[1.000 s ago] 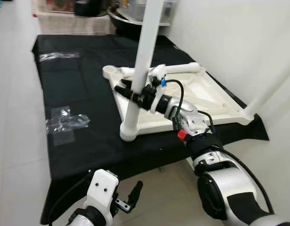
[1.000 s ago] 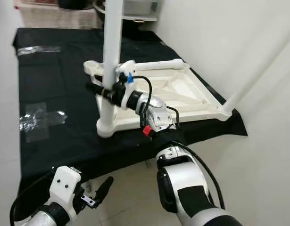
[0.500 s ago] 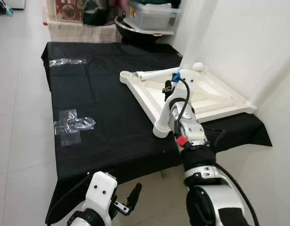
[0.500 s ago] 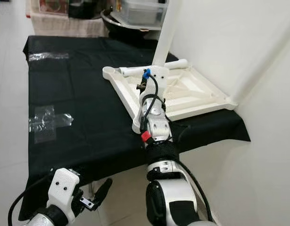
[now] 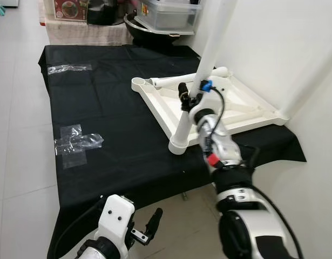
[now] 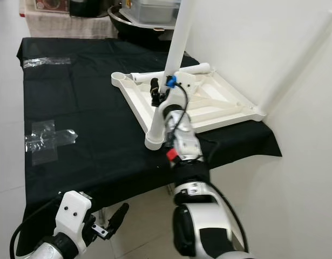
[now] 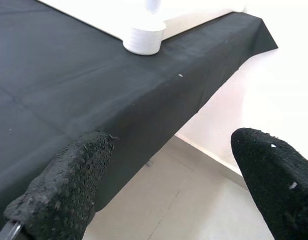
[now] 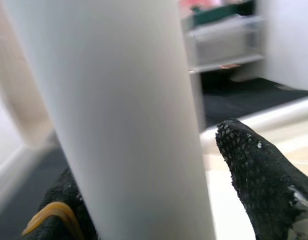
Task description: Building children table
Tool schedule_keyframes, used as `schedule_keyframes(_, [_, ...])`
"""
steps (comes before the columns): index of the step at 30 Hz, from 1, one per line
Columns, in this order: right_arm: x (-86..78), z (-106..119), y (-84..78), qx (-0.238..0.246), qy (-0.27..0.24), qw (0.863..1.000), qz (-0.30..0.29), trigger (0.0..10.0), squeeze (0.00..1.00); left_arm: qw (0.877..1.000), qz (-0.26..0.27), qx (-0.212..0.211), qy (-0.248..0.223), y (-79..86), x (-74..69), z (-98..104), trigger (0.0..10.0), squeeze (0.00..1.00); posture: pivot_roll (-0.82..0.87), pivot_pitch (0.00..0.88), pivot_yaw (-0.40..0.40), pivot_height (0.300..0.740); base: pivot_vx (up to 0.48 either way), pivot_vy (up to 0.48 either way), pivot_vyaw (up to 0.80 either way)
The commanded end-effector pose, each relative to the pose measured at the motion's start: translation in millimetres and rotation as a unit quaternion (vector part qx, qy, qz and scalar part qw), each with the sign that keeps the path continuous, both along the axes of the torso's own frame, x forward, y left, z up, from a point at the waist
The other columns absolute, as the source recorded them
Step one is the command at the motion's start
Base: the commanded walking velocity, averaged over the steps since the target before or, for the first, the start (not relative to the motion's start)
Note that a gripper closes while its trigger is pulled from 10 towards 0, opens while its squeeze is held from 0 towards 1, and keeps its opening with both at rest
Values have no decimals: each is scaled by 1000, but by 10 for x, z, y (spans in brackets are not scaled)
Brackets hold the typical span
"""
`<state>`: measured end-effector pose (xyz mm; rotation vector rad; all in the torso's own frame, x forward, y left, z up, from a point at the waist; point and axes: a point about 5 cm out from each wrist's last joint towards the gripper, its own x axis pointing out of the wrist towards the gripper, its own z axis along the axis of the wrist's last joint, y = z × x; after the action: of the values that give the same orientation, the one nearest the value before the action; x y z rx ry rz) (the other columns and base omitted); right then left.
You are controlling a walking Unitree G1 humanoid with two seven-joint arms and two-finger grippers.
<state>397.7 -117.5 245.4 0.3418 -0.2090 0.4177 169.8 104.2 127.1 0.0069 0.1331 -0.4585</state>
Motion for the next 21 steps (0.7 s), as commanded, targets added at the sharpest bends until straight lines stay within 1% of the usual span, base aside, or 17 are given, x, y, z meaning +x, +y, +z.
schedule_keyframes(1, [-69,-14,54,12,-7,989,145,10000,0,1000,-5,-4,14,-20,-17,-45,10000,0,158,98,-192,740,0,0,0])
schedule_keyframes(2, [-134,-34,69,13,-10,976,216,10000,0,1000,-5,-4,14,-19,-17,-45,10000,0,159,97,-191,740,0,0,0])
schedule_keyframes(3, [-134,-34,69,13,-10,976,216,10000,0,1000,-5,-4,14,-19,-17,-45,10000,0,159,97,-191,740,0,0,0])
schedule_keyframes(4, [-249,-84,105,-10,-18,951,308,10000,0,1000,-5,-4,14,-19,-17,-47,10000,0,162,99,-192,740,0,0,0])
schedule_keyframes(5, [-285,-107,122,-25,-20,943,332,10000,0,1000,-6,-4,14,-18,-18,-46,10000,0,162,99,-191,740,0,0,0])
schedule_keyframes(6, [-285,-107,122,-25,-20,943,332,10000,0,1000,-6,-4,14,-18,-18,-46,10000,0,162,99,-191,740,0,0,0])
schedule_keyframes(7, [-349,-140,156,-50,-28,927,372,10000,0,1000,-5,-3,14,-17,-21,-46,10000,0,162,99,-190,740,0,0,0])
schedule_keyframes(9, [-423,-188,224,-76,-31,904,420,10000,0,1000,-5,-3,14,-15,-23,-44,10000,0,163,101,-191,740,0,0,0])
schedule_keyframes(10, [-423,-188,224,-76,-31,904,420,10000,0,1000,-5,-3,14,-15,-23,-44,10000,0,163,101,-191,740,0,0,0])
schedule_keyframes(11, [-439,-204,254,-83,-31,897,434,10000,0,1000,-5,-3,13,-14,-25,-41,10000,0,162,101,-190,740,0,0,0])
schedule_keyframes(14, [-404,-231,305,-98,-29,895,434,10000,0,1000,-5,-4,13,-15,-26,-39,10000,0,163,102,-192,740,0,0,0])
schedule_keyframes(15, [-359,-256,366,-117,-29,898,423,10000,0,1000,-5,-3,13,-16,-26,-38,10000,0,165,103,-193,740,0,0,0])
schedule_keyframes(16, [-294,-274,411,-131,-16,907,399,0,0,1000,-5,-3,13,-18,-27,-37,10000,0,166,104,-194,740,0,0,0])
schedule_keyframes(17, [-294,-274,411,-131,-16,907,399,0,0,1000,-5,-3,13,-18,-27,-37,10000,0,166,104,-194,740,0,0,0])
schedule_keyframes(18, [-240,-273,444,-149,-16,918,368,0,0,1000,-5,-3,13,-20,-27,-37,10000,0,166,105,-196,740,0,0,0])
schedule_keyframes(19, [-240,-273,444,-149,-16,918,368,0,0,1000,-5,-3,13,-20,-27,-37,10000,0,166,105,-196,740,0,0,0])
schedule_keyframes(21, [-176,-215,447,-151,-20,936,317,0,0,1000,-5,-4,13,-21,-27,-37,10000,0,166,105,-196,740,0,0,0])
